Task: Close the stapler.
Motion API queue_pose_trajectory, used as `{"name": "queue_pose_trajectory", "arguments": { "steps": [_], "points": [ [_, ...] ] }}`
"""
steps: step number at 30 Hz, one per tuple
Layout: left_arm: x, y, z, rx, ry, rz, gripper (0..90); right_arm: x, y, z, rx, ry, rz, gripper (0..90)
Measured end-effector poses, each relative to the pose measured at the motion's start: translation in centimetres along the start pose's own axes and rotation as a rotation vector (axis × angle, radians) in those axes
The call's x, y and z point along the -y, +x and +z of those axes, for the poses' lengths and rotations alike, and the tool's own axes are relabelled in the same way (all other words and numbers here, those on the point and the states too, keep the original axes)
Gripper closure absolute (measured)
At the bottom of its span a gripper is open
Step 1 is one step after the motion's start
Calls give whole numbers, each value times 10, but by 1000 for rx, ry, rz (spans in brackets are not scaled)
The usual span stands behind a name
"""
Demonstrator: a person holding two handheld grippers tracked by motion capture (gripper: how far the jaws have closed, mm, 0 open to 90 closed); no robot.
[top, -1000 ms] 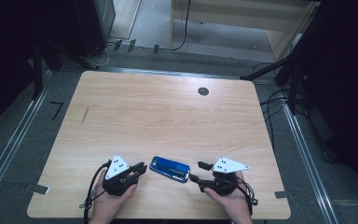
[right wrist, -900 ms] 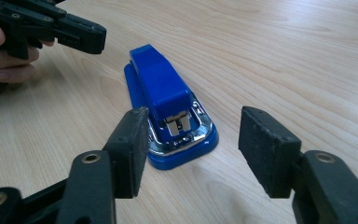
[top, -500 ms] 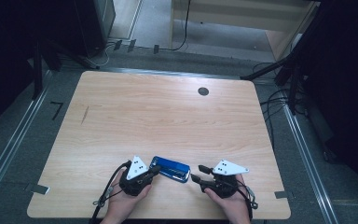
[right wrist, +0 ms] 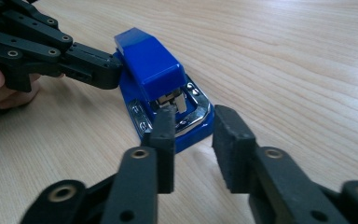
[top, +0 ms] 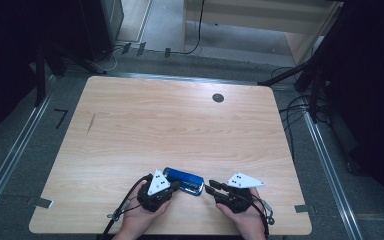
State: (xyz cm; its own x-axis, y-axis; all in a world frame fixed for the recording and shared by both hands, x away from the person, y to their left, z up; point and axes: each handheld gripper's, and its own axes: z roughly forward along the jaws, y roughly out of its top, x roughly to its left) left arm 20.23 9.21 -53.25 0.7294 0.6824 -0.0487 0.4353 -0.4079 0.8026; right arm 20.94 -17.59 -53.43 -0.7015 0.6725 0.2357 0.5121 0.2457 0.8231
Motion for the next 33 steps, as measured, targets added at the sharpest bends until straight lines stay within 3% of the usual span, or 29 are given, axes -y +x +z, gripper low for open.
{"name": "queue_pose_trajectory", "arguments": {
  "steps": [7, 15, 24, 29, 33],
  "points": [
    [0, 0, 1, -17, 8, 3, 900, -3, 6, 2, 18, -13, -30, 900],
    [-1, -3, 4, -28, 28, 29, 900, -3, 7, 9, 21, 5, -14, 900],
    [-1, -3, 3, -29, 26, 25, 900, -1, 8, 13, 23, 38, -16, 900],
    [-2, -4, 3, -38, 14, 27, 900, 0, 10, 14, 16, 71, -44, 900],
    [-2, -3, 4, -36, 10, 17, 900, -1, 11, 10, 18, 42, -39, 900]
  ]
}}
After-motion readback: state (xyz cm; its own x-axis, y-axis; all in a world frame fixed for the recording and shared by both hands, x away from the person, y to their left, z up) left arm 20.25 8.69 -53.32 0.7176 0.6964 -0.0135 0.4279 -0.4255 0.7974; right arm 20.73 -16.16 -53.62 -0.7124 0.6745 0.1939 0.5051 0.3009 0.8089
